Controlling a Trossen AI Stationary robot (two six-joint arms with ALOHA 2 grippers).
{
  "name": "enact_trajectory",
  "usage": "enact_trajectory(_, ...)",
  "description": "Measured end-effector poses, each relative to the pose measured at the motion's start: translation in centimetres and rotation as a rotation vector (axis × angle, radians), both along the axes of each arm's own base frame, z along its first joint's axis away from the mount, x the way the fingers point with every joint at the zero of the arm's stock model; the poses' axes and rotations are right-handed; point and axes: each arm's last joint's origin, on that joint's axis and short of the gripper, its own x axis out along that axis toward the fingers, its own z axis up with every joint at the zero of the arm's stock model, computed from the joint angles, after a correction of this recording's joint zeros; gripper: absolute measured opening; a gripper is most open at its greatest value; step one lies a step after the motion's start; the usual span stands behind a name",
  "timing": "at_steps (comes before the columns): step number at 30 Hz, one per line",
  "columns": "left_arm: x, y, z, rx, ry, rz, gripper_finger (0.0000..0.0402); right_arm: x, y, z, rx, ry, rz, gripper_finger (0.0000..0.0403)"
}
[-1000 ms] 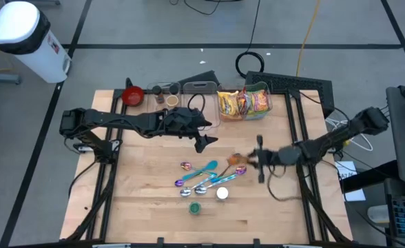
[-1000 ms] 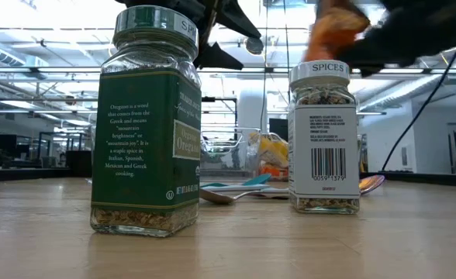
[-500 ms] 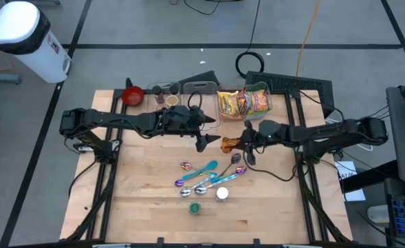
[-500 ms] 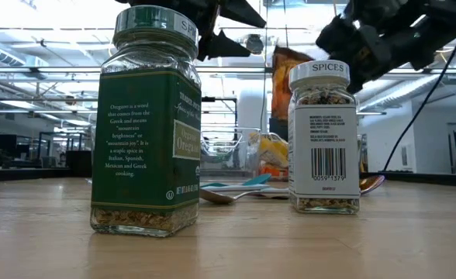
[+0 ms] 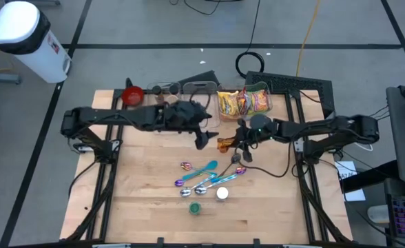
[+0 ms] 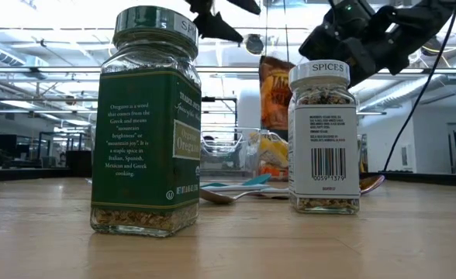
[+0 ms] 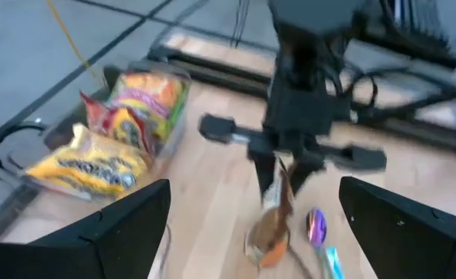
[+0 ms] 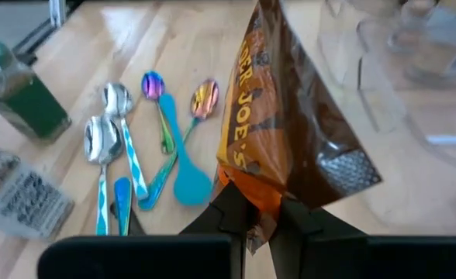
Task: Pick & Place Food Item
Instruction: Put the orange seasoning bag into the left transparent bin
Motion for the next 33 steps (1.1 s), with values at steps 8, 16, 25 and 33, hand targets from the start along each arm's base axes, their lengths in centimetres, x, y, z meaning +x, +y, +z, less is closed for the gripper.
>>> enact_trajectory(8,3.1,-2.0,-4.6,0.045,0.093,-0.084,0.0379,0.6,-0.1,-1.3,0.011,0.04,-0.002,0.0017)
enact_trajectory(16,4.8,-2.1,-8.0,0.061,0.181,-0.077,0.0379,0.9,0.0,-1.7,0.027,0.048,0.0,0.0017)
enact_trajectory(25,5.1,-1.7,-8.6,0.077,0.197,-0.073,0.0378,1.0,0.3,-1.6,0.006,0.033,0.021,0.0017)
enact_trajectory(33,5.1,-1.5,-8.6,0.041,0.191,-0.016,0.0306,1.0,0.3,-1.6,-0.011,0.031,0.031,0.0017)
